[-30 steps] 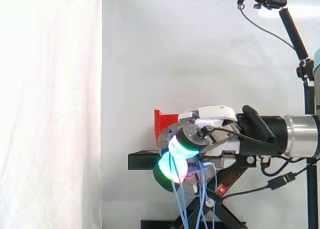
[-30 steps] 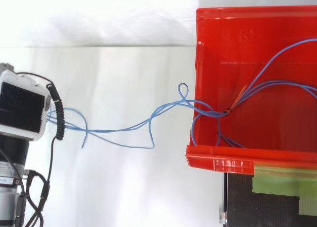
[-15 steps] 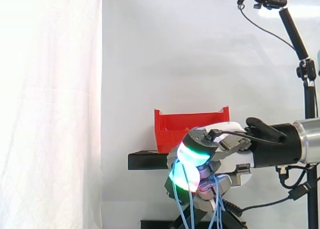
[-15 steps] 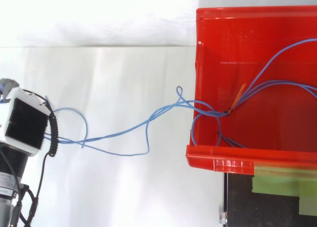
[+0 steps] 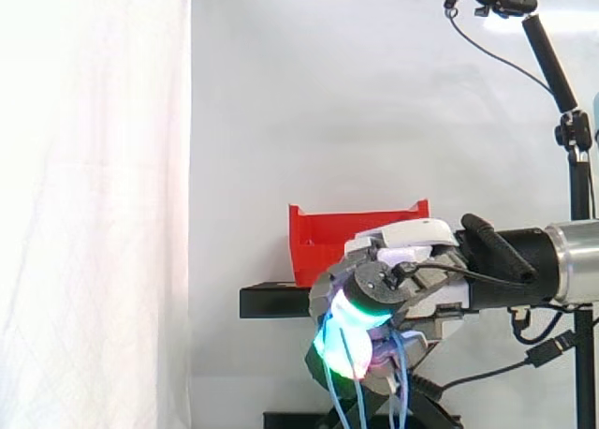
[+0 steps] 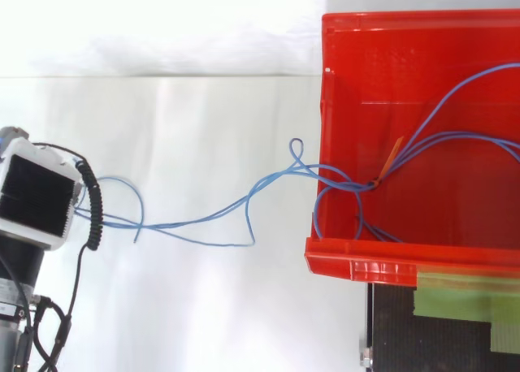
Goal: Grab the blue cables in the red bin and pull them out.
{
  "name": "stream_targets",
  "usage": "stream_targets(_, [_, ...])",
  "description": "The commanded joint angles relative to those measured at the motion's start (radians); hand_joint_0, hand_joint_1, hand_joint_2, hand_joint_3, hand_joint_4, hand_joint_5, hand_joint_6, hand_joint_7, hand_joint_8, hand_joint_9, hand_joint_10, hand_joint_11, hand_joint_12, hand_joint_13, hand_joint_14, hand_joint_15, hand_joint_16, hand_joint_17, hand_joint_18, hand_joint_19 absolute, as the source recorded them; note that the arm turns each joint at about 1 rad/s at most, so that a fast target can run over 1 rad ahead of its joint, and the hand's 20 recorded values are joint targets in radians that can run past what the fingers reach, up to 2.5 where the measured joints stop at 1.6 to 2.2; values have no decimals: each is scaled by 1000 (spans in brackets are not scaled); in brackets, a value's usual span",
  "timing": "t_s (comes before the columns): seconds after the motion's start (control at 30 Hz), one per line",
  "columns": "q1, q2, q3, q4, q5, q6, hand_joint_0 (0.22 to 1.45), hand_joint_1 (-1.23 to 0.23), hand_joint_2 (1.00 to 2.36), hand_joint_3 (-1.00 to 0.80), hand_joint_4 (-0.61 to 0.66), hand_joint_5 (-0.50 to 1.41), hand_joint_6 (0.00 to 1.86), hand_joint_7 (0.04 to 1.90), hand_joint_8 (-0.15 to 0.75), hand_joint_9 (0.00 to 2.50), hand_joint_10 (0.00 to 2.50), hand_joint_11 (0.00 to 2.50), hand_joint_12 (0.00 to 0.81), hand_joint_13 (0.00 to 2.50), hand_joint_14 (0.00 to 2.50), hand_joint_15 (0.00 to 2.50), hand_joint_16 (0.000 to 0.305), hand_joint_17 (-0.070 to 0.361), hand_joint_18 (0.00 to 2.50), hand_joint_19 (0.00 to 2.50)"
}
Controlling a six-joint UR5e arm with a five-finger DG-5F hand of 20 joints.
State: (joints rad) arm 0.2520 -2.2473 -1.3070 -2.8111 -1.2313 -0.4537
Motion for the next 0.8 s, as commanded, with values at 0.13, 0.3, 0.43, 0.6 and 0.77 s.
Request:
stream_targets(0.13, [-8,0,0,143,-34,-306,906,-944,1011,-696,87,670,1160,568,239,1031,1382,1581,322,1301,540,1588,44,98,965,1210])
stream_targets(0.3, [-13,0,0,206,-68,-454,904,-943,1011,-703,89,665,1156,563,234,1031,1378,1586,319,1300,532,1602,44,99,965,1207])
stream_targets(0.43, [-17,0,0,266,-109,-555,905,-943,1011,-710,87,665,1155,561,240,1032,1374,1586,322,1302,537,1589,44,98,965,1212])
stream_targets(0.6, [-20,0,0,326,-139,-632,905,-943,1011,-713,88,665,1151,563,240,1032,1366,1581,325,1300,526,1599,43,97,963,1212])
stream_targets(0.77, [-25,0,0,381,-172,-687,906,-943,1011,-717,91,663,1148,569,239,1032,1358,1590,319,1302,527,1589,44,98,961,1207])
